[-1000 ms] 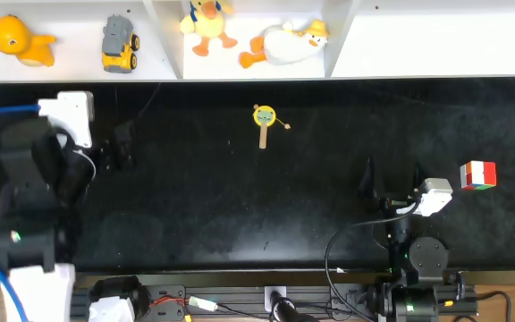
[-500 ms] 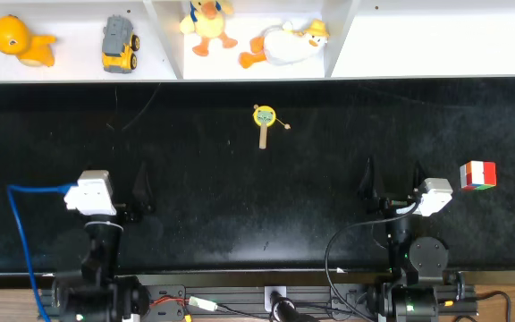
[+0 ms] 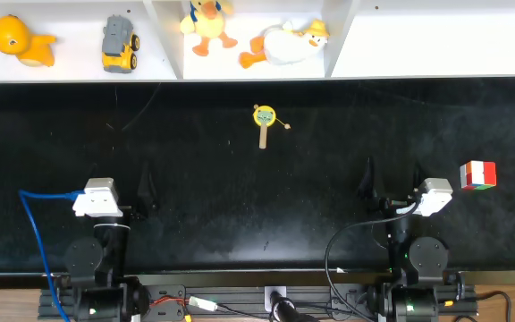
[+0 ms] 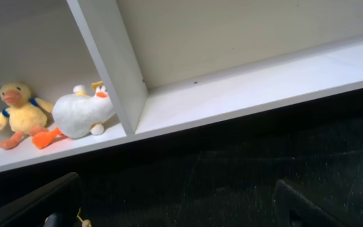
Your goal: Store Toys
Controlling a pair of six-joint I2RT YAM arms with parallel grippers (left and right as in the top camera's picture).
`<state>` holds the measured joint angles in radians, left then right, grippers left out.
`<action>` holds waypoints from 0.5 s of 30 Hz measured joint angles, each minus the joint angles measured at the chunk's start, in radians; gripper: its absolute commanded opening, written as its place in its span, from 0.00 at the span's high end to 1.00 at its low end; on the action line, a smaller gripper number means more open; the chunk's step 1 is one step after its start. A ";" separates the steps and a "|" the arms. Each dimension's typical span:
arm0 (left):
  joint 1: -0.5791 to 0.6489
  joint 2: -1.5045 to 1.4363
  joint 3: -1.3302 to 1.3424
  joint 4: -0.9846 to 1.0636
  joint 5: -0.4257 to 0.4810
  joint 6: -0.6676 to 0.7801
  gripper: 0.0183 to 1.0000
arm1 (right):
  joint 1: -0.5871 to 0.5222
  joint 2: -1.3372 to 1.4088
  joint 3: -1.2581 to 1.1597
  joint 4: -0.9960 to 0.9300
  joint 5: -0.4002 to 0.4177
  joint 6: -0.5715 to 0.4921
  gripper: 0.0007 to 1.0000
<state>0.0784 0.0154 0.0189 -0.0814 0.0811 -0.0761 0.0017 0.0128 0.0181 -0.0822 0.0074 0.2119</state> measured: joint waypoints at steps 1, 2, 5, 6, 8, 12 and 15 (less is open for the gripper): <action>0.000 0.000 0.000 0.000 -0.001 0.000 0.00 | 0.000 0.000 0.000 0.000 0.000 0.000 0.00; 0.000 0.000 0.000 0.000 -0.003 0.000 0.00 | 0.000 0.000 0.000 0.000 0.000 0.000 0.00; 0.000 0.000 0.000 0.000 -0.004 0.000 0.00 | 0.000 0.000 0.000 0.000 0.000 0.000 0.00; 0.001 0.000 0.000 0.000 -0.004 0.000 0.00 | 0.000 0.000 0.000 0.000 0.000 0.000 0.00; 0.003 0.000 0.000 0.000 -0.004 0.000 0.00 | 0.000 0.000 0.000 0.000 0.000 0.000 0.00; 0.011 0.000 0.000 0.000 -0.005 0.000 0.00 | 0.000 0.000 0.000 0.000 0.000 0.000 0.00; 0.011 0.000 -0.001 0.000 -0.007 0.000 0.00 | 0.000 0.000 0.000 0.001 0.000 0.000 0.01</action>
<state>0.0895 0.0151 0.0181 -0.0814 0.0738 -0.0761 0.0017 0.0128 0.0181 -0.0814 0.0074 0.2119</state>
